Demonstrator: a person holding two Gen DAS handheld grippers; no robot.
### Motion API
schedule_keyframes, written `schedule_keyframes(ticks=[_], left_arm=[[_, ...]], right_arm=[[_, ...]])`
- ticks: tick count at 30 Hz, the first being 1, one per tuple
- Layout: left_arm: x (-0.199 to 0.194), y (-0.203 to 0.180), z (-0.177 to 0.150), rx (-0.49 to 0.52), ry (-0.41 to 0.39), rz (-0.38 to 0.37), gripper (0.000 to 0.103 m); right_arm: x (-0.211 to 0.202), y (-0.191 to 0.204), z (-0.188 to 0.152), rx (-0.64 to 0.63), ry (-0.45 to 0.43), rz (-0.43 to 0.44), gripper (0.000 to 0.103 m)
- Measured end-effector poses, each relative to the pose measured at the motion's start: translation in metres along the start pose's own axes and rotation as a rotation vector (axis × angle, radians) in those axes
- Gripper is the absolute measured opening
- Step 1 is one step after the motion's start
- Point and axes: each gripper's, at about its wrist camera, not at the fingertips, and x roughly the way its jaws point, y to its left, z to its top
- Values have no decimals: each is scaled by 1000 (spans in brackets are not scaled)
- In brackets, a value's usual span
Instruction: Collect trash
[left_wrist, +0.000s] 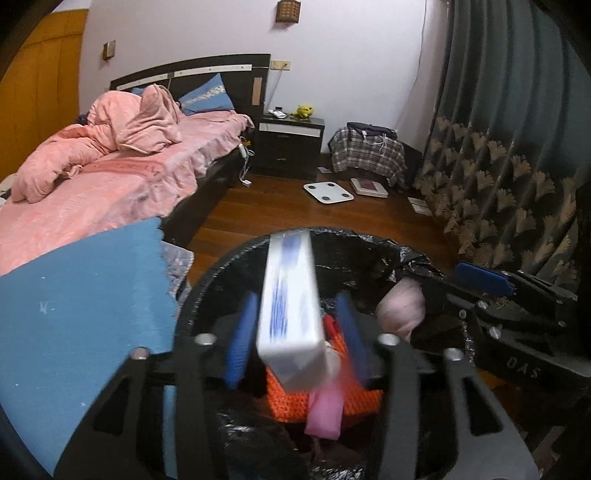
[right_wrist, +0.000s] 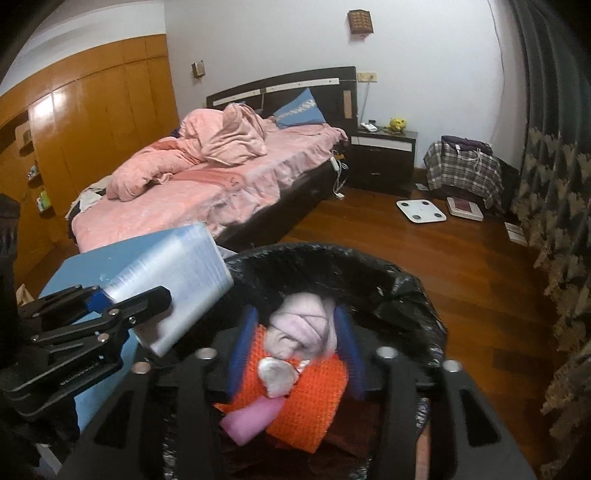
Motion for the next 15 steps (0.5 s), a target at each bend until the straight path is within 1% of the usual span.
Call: schedule_keyframes(ticks=[1,3,6,7,8,9,10,11,15], left_arm=[[0,1,0,-1,0,-1,50],[-1,3,0,0,-2,10,61],[-9,8,1,-7,-15,27,69],[-12,9,1,-10,-18,41,75],[-16,12,1,-14,-22,53,79],[-20,11,3,-19,-26,58,80],[-24,13,3,-24,-27,62,82],[-28,14,4,-28,-28,71,86],[-47,17,5,-35,-36,109,90]], right_arm=[[0,-2,0,2,-1,-4,59],[0,-8,1,9,-8,-14,67],[-5,-10,1,19,-23,-21,79],[-7,-11,1,19,-28,-26,87],[-8,-12,2,19,-31,-29,91],[-12,-10,3,21,-33,-23,92],[-14,-10,3,21,-34,-19,95],[-17,-8,5,21,-36,-15,97],[-30,0,10,12,-37,12,97]])
